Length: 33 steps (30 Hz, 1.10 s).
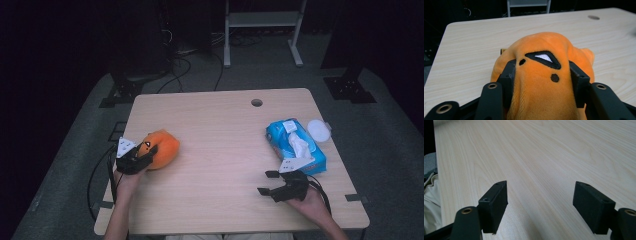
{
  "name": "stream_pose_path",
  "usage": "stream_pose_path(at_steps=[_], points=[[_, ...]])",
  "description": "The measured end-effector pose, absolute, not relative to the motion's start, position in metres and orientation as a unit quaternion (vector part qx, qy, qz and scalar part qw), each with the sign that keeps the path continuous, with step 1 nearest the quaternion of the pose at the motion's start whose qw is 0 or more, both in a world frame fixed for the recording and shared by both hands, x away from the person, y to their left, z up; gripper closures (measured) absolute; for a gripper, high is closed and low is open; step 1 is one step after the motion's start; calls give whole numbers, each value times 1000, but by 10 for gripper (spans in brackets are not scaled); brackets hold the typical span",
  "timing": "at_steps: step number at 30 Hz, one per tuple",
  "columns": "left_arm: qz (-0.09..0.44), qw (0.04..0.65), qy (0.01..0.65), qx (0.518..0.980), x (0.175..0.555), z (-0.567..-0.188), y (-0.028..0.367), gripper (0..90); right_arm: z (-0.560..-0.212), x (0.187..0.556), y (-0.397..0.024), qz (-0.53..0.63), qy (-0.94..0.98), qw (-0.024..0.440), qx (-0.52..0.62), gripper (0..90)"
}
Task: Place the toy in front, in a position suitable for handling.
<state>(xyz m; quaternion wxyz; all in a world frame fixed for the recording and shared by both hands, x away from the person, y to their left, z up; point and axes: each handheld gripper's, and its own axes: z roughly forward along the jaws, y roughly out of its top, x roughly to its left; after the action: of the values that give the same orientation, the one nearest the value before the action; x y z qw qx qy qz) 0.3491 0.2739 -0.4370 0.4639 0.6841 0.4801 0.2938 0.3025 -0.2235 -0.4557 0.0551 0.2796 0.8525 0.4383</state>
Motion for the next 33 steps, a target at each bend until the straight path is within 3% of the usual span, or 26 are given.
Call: stream_pose_path(at_steps=[6, 11, 20, 33], points=[[278, 503, 480, 663, 344, -428, 274, 530, -455, 303, -224, 439, 851, 55, 281, 271], [270, 517, 454, 674, 340, -420, 261, 534, -455, 303, -224, 437, 853, 58, 281, 271], [234, 550, 381, 705, 329, -407, 208, 534, -454, 304, -229, 439, 849, 63, 288, 271], [181, 548, 271, 771, 304, -415, 120, 533, -450, 305, -238, 441, 843, 80, 296, 271]])
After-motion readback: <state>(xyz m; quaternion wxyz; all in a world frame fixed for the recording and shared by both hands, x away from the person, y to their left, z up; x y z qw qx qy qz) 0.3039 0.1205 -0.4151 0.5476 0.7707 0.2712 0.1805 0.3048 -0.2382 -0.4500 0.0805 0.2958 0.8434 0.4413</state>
